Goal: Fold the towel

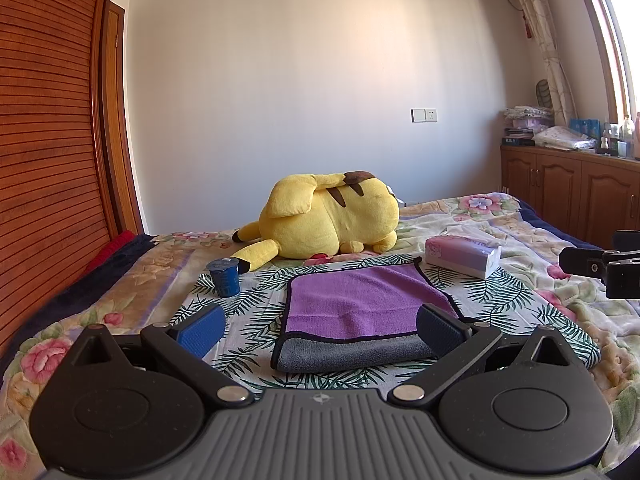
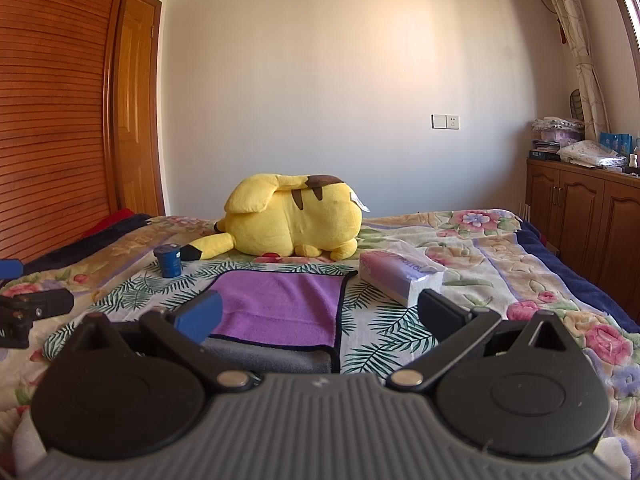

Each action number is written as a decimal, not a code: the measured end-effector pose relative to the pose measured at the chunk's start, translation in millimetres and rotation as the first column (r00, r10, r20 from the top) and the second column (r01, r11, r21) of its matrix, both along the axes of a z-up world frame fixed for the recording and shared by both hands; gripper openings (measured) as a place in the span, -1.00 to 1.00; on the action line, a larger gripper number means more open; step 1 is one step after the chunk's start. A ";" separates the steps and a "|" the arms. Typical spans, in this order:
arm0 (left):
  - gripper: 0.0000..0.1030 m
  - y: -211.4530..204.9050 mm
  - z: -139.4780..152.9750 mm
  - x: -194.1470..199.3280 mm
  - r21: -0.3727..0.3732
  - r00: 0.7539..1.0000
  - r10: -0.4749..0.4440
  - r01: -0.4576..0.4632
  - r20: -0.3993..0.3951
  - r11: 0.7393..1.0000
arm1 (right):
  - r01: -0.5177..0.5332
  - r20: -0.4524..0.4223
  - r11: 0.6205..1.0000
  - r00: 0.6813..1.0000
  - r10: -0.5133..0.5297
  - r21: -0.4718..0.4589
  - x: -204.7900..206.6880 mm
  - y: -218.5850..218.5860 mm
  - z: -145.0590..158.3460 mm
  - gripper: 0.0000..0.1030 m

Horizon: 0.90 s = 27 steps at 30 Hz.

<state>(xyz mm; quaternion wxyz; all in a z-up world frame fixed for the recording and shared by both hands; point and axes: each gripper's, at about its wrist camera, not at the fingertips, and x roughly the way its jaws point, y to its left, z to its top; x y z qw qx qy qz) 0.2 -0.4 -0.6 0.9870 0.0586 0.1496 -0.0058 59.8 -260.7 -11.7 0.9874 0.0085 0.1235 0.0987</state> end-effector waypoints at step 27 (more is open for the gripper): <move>0.69 3.0 -1.2 1.5 0.003 1.000 0.001 -0.001 0.000 1.000 | -0.001 0.001 1.000 1.000 0.001 0.003 -0.3 -4.7 -0.9 1.00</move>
